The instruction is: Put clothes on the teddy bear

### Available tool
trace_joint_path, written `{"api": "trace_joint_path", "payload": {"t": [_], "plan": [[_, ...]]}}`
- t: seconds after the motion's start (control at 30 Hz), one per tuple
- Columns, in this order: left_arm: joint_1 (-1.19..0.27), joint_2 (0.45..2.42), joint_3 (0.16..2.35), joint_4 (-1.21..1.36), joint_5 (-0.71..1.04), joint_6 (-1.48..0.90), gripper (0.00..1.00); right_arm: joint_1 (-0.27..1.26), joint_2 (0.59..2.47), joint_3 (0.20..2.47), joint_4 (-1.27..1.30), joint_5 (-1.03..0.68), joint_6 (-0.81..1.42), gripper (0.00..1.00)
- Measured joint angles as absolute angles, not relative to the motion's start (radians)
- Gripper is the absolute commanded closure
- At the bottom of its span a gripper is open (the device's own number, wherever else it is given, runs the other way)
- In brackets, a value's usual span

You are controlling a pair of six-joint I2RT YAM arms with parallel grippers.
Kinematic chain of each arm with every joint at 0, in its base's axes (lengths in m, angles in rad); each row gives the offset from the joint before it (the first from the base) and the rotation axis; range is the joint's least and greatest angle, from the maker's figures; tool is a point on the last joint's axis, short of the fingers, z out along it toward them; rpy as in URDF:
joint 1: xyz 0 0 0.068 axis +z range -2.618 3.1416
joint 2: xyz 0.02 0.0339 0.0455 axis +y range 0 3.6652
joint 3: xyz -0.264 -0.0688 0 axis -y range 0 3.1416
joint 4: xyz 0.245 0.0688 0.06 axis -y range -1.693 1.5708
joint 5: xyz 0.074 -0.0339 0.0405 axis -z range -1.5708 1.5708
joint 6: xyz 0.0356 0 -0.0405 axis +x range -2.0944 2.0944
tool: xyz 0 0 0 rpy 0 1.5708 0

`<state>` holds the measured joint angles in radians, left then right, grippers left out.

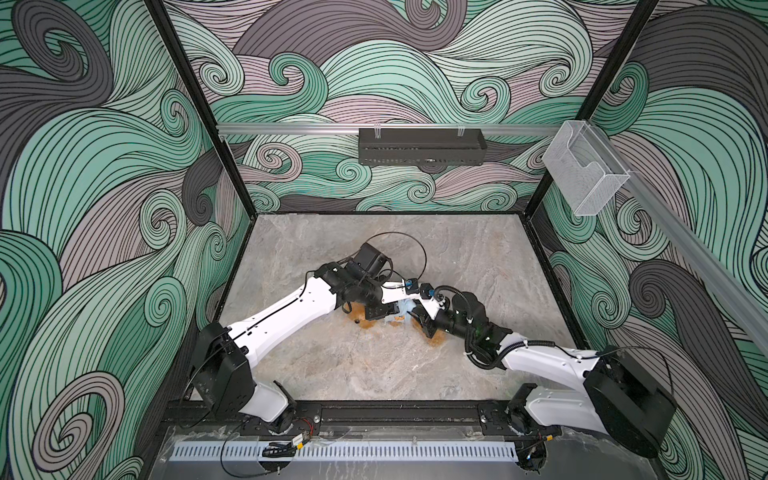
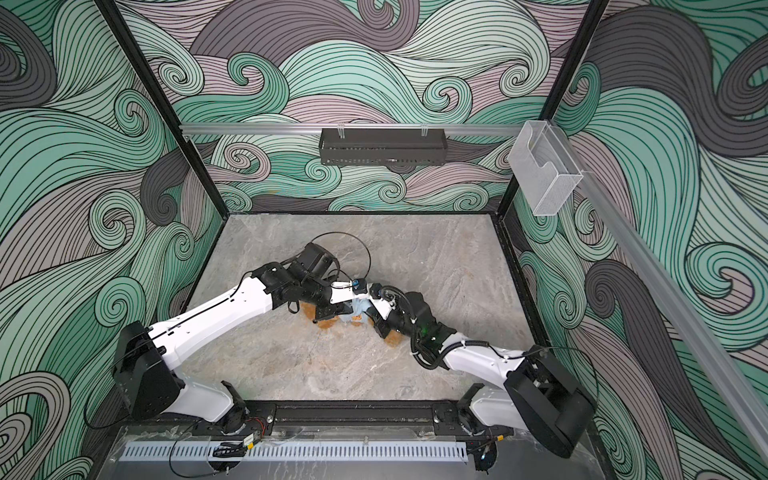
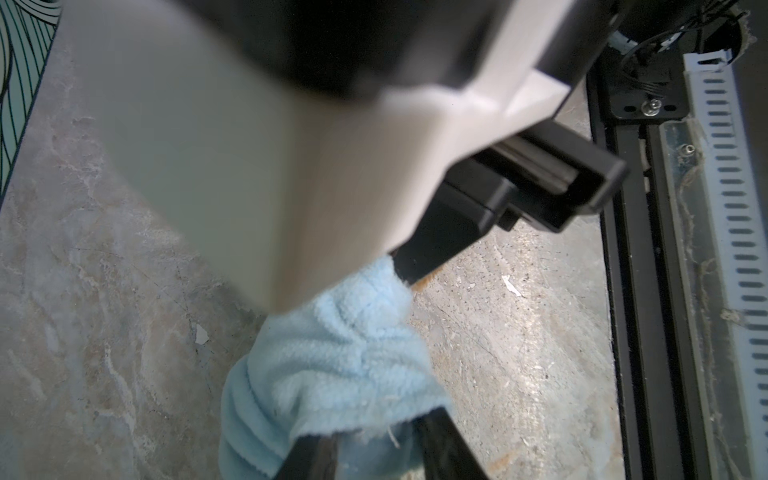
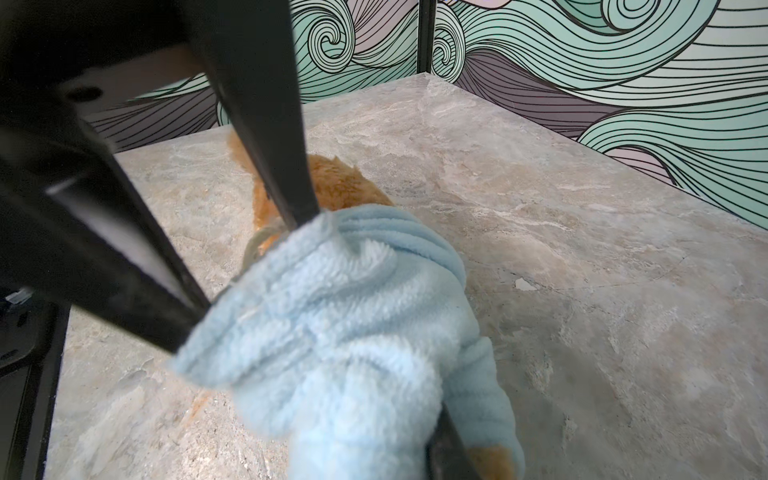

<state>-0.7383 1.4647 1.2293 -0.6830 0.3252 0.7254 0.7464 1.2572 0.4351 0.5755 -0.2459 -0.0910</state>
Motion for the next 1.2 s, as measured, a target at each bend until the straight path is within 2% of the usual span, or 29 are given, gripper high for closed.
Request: {"api": "trace_joint_path", "payload": {"t": [0.17,0.27,0.43,0.6,0.8,1.0,1.2], "plan": [[-0.755,1.484,1.229,-0.664,0.286,0.727,0.59,0.731,1.259,0.436,0.58,-0.246,-0.009,0.82],[-0.774,1.51,1.225,-0.665,0.264,0.731,0.62,0.725,1.266,0.455,0.601,-0.251,0.035,0.82],[-0.789,1.535,1.207,-0.635,0.208,0.704,0.77,0.724,1.28,0.48,0.663,-0.27,0.092,0.82],[-0.793,1.519,1.164,-0.553,0.141,0.63,1.0,0.715,1.312,0.481,0.7,-0.268,0.125,0.83],[-0.789,1.4,1.047,-0.404,0.079,0.548,1.0,0.672,1.306,0.449,0.759,-0.276,0.121,0.84],[-0.752,1.248,0.945,-0.284,0.102,0.468,1.0,0.637,1.294,0.387,0.844,-0.308,0.12,0.84],[-0.726,1.184,0.861,-0.188,0.139,0.385,1.0,0.635,1.287,0.373,0.872,-0.331,0.099,0.82]]}}
